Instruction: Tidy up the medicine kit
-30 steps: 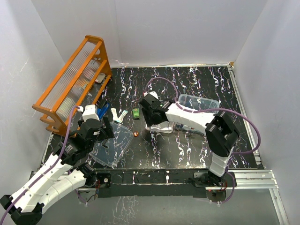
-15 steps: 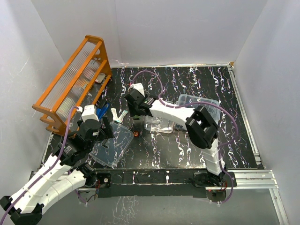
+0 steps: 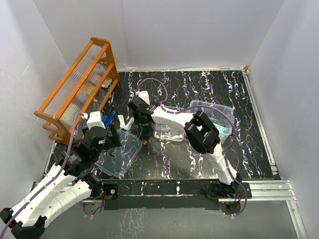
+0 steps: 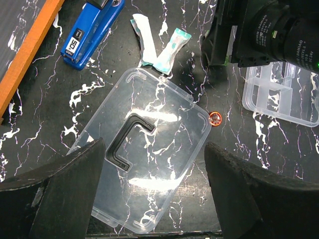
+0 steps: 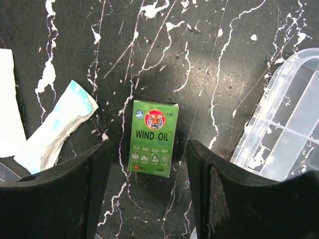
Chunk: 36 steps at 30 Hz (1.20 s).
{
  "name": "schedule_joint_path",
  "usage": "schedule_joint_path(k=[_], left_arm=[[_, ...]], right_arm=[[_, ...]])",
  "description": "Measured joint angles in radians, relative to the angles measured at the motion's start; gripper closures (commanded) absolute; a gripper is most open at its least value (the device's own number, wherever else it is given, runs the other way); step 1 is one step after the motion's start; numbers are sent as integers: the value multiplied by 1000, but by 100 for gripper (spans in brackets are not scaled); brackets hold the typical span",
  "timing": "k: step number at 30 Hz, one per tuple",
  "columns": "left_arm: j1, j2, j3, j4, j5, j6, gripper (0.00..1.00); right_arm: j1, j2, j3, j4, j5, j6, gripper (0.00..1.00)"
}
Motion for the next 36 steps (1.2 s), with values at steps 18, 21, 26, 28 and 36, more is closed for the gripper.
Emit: schedule_joint_path(k=[18,21,26,28,36], left_arm=[[0,0,0,0,0,0,21],[0,0,0,0,0,0,21],[0,0,0,0,0,0,21],[0,0,0,0,0,0,21],[0,0,0,0,0,0,21]], right_arm=[[0,61,48,-45,50,82,66],[1,61,48,-46,55,86,66],[2,61,48,-45,60,85,66],[2,57,48,-46,61,85,66],[-1,-76,-21,-45,90,77,65]])
